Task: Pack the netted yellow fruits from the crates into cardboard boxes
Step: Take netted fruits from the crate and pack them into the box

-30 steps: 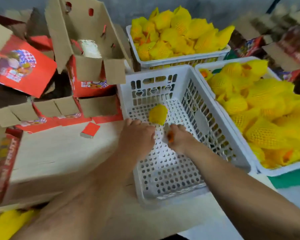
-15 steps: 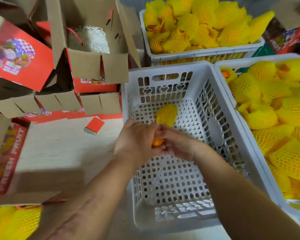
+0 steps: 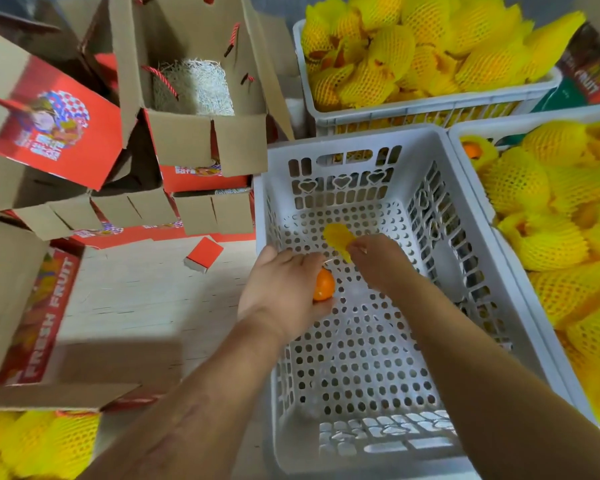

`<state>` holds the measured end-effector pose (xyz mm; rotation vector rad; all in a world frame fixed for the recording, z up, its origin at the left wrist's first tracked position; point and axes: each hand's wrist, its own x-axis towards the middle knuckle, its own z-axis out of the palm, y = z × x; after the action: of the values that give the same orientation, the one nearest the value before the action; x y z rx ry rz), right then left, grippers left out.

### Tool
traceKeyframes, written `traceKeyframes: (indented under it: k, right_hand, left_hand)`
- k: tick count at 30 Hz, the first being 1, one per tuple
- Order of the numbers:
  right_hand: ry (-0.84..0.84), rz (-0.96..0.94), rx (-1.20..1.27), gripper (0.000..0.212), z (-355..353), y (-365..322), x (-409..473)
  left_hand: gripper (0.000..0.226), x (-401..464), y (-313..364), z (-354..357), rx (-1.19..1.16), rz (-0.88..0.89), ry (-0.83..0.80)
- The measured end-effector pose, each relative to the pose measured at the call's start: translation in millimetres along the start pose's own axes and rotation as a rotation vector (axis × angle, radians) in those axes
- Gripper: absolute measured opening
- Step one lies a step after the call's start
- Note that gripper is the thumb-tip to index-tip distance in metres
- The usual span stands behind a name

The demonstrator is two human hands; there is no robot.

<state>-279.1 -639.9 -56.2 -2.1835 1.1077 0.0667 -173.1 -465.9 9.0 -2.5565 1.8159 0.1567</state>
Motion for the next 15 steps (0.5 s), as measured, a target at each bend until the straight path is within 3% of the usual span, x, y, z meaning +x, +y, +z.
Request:
traceKeyframes:
  k: [4, 7, 11, 15]
  right_hand:
    - [0.054, -0.043, -0.095, 0.023, -31, -17, -40]
    - [0.158, 0.008, 0.116, 0.022, -19, -19, -71]
    - [0.135, -0.018, 0.309, 0.044, -5, -16, -63]
    - [0.099, -0.057, 0.427, 0.066, 5, -24, -52]
  left_hand:
    - [0.05, -2, -1, -3, -0.042, 0.004, 0.025]
    - [0.044, -5, -1, -5, -0.073, 0.034, 0.042]
    - [0.039, -6, -3, -9, -0.112, 0.069, 0.041]
    - [0.046, -4, -1, -9, 0.01, 0.055, -0.029]
